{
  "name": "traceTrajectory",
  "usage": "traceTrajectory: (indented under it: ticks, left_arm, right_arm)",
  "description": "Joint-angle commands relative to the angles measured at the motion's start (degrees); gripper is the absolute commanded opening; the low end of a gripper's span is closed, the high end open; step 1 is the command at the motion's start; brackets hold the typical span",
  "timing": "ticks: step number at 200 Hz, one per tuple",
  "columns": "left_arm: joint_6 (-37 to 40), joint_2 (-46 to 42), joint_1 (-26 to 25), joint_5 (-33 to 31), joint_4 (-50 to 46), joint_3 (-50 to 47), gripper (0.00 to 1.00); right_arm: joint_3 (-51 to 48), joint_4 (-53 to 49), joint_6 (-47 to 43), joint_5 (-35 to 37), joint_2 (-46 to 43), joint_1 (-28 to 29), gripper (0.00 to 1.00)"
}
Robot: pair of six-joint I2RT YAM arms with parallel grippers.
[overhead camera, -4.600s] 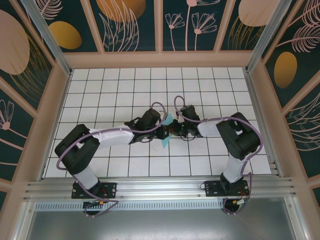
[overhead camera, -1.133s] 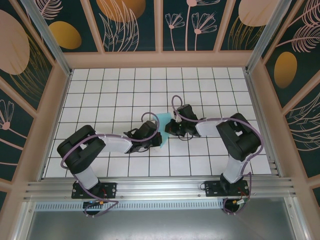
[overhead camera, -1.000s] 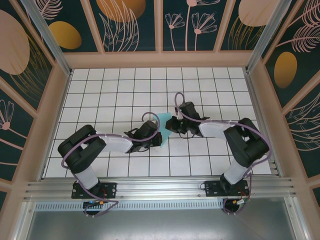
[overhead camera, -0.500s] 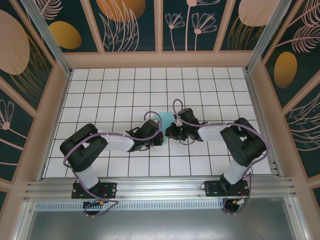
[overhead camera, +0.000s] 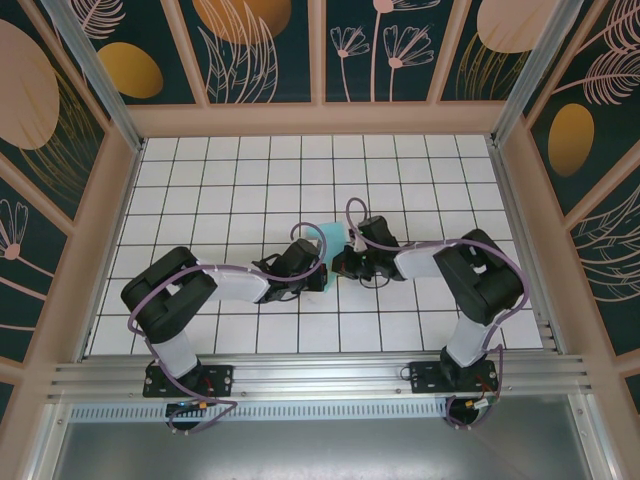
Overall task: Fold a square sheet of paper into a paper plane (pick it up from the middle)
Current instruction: Third fold the triangle at the center of the table.
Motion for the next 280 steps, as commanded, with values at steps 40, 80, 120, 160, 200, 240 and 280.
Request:
traceTrajectory:
  ticks: [40,80,120,160,200,240,280]
  left_arm:
    - [1.8,6.45,0.03,-2.39,-9.57,-2.02,0.0]
    - [1.98,5.86,-0.03,-2.56,-9.4,-3.23,0.0]
    - [2.28,5.89,-0.03,-3.24,-9.43,-3.78,0.0]
    - [2.32,6.39,0.01,-3.32,-9.74,-3.54,0.0]
    - [3.56,5.15,-0.08,-2.74,-9.71,-3.92,0.0]
    - [6.56,1.25,-0.03,-1.05,-9.03,-3.96,0.0]
    - [7.94,-6.9,0.03,-0.25,-10.75,-1.0,0.06]
  right_arm:
    - [2.92,-0.59,-0.33,4.17,2.54,-2.05,0.08]
    - [2.32,0.6,-1.59,3.84,4.42,-6.09,0.08]
    - [2.17,0.3,-1.45,2.0,3.39,-8.46,0.08]
    - [3.78,-3.92,-2.14,4.85,2.54,-8.87,0.09]
    - [2.33,0.39,-2.14,1.39,3.0,-11.24,0.1]
    - [3.87,-2.54,-4.27,1.71,-1.87,-12.22,0.13]
    - [0.94,-4.22,-4.85,2.13,-9.27,-12.22,0.17]
